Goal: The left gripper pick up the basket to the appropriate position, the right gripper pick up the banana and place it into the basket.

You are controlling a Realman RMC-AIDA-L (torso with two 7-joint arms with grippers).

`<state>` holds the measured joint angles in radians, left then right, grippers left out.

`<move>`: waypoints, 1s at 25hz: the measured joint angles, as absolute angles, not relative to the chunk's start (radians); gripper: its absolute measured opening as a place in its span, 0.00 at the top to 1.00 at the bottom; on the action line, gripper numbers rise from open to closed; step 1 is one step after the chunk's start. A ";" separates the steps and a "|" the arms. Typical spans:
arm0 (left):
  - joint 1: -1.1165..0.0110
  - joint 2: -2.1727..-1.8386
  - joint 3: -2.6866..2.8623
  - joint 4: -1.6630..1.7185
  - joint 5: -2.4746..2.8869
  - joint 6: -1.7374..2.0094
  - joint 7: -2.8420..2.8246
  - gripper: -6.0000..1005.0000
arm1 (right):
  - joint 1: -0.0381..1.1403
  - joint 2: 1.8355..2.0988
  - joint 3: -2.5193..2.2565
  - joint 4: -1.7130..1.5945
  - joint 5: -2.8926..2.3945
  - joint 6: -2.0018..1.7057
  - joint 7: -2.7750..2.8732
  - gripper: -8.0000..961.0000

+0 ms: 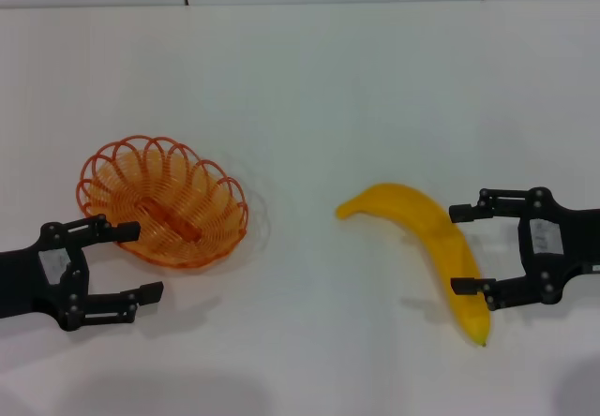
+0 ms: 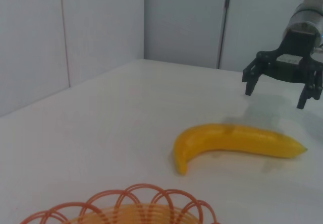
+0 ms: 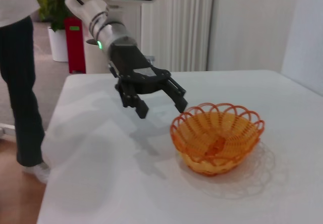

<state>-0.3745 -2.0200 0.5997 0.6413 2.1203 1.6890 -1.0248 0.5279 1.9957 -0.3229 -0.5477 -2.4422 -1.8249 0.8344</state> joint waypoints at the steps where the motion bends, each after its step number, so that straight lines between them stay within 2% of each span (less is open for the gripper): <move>1: -0.375 -2.020 0.600 0.641 2.120 1.689 -1.024 0.14 | 0.528 1.996 -0.323 -0.548 -2.442 -1.822 0.834 0.13; 17: -0.378 -2.022 0.592 0.646 2.105 1.701 -1.015 0.15 | 0.525 1.996 -0.322 -0.548 -2.440 -1.819 0.830 0.13; 25: -0.391 -2.025 0.351 0.750 2.005 1.739 -1.190 0.15 | 0.524 1.996 -0.320 -0.548 -2.440 -1.819 0.833 0.13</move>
